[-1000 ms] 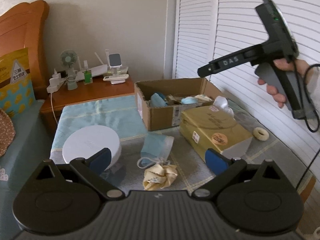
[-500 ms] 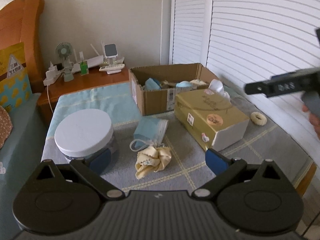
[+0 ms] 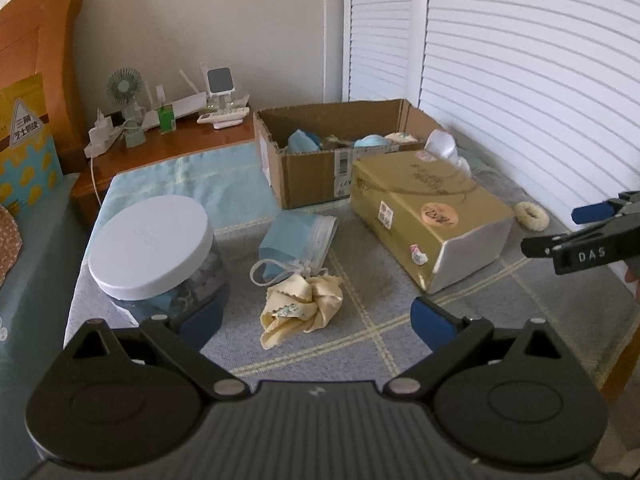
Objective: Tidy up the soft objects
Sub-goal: 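Move the left tool to the cream cloth while the right tool approaches the white ring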
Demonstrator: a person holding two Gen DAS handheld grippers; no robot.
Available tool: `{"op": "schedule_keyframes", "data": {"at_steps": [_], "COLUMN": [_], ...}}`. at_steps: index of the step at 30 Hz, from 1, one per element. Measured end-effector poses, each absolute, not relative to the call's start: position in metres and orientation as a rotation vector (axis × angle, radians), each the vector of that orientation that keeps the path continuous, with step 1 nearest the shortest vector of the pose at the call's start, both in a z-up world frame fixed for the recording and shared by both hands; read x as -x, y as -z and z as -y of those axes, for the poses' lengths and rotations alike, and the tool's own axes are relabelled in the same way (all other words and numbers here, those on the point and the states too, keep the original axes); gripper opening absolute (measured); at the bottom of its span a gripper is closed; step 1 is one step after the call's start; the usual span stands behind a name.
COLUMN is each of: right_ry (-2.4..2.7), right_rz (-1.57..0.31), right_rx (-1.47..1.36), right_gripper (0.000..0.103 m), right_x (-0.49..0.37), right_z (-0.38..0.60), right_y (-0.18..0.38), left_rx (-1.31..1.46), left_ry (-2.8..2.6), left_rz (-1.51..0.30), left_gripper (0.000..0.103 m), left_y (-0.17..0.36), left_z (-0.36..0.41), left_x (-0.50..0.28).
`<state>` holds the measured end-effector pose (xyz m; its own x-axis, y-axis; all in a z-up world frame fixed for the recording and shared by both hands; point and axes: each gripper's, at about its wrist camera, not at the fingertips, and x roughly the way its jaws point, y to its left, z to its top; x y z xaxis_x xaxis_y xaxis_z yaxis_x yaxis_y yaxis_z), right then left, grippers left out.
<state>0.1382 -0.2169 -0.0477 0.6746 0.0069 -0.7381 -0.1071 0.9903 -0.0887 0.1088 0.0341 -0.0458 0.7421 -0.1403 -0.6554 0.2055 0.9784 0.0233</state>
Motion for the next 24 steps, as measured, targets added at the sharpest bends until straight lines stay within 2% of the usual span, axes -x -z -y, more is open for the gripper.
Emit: {"op": "schedule_keyframes", "data": {"at_steps": [9,18,21,24], "right_ry": [-0.056,-0.092,-0.092,-0.095], "right_rz": [-0.884,-0.857,-0.85,-0.84], "right_rx": [0.099,0.062,0.06,0.061], "right_gripper": [0.103,0.103,0.103,0.103], "right_x": [-0.155,-0.159,-0.159,-0.158], "right_z": [0.232,0.237,0.237,0.237], "right_y": [0.071,0.076,0.077,0.077], "left_rx": [-0.132,-0.157,-0.139,-0.15], "left_ry": [0.159,0.123,0.113,0.092], "left_rz": [-0.757,-0.786,-0.795,-0.799], "left_gripper": [0.1,0.1,0.096,0.081], "left_y": [0.062,0.077,0.08,0.082], "left_z": [-0.024,-0.018,-0.018,-0.015], "left_x": [-0.13,-0.145,-0.148,-0.15]}}
